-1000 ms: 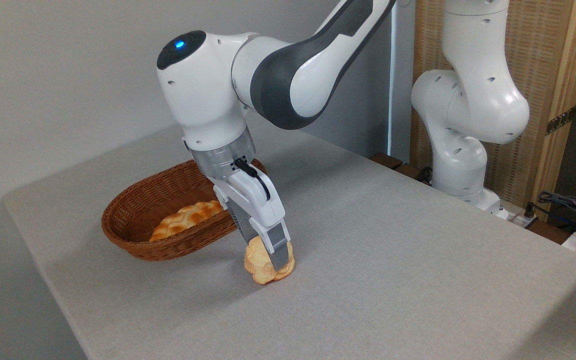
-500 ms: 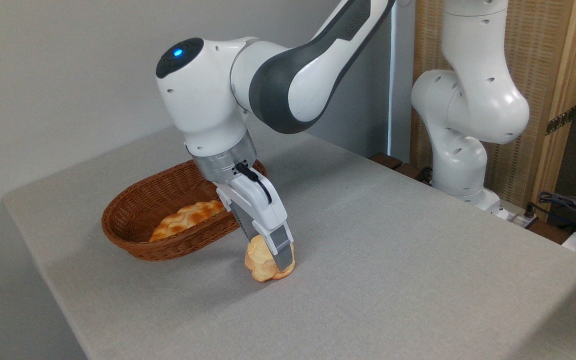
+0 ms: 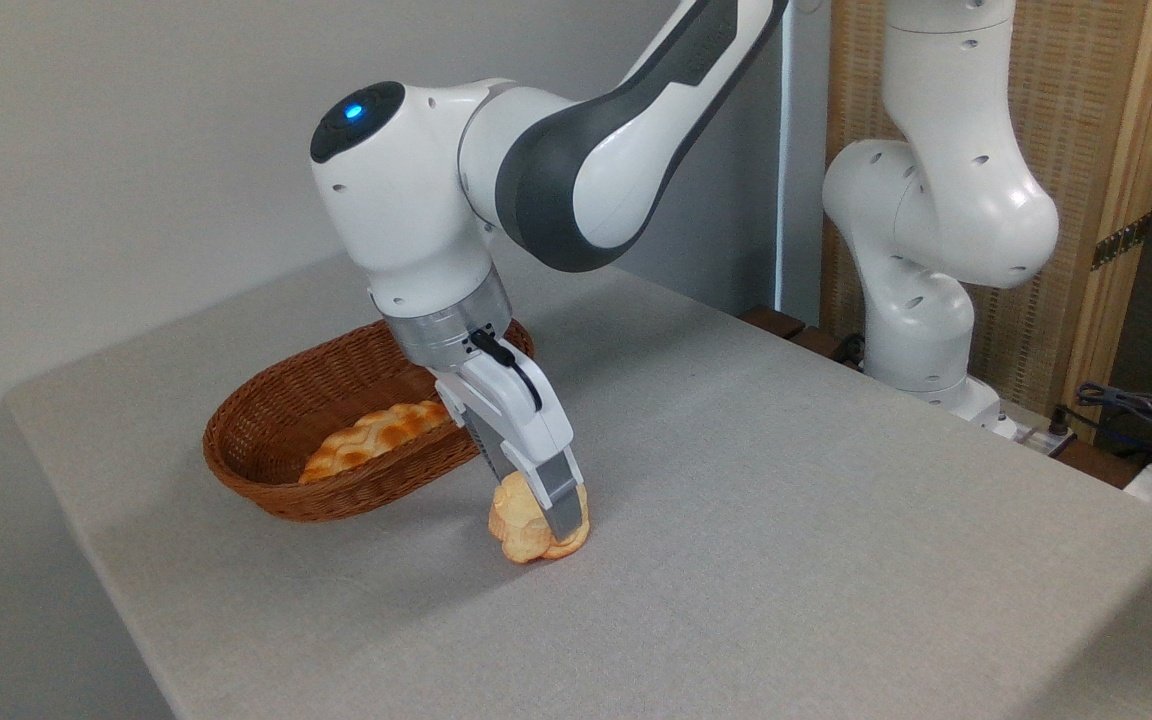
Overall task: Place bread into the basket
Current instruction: 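Lift the bread roll and carry it over the wicker basket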
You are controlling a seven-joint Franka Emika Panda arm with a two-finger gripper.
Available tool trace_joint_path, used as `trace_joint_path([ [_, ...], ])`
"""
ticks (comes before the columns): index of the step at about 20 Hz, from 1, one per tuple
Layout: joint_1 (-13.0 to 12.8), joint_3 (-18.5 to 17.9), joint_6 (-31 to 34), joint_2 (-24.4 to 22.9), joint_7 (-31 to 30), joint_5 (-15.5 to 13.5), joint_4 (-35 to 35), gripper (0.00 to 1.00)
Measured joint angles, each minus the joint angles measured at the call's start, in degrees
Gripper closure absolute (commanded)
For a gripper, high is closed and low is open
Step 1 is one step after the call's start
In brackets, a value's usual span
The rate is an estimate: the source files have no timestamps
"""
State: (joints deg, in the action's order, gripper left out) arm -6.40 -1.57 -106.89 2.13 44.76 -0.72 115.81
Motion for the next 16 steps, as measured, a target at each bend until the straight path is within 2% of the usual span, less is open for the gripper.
trace_joint_path([
  [12,0.0,0.21,-0.02,-0.41,0.01,-0.13,-0.98,0.58],
  [16,-0.02,0.42,-0.03,-2.0,0.01,-3.71,-3.59,0.57],
])
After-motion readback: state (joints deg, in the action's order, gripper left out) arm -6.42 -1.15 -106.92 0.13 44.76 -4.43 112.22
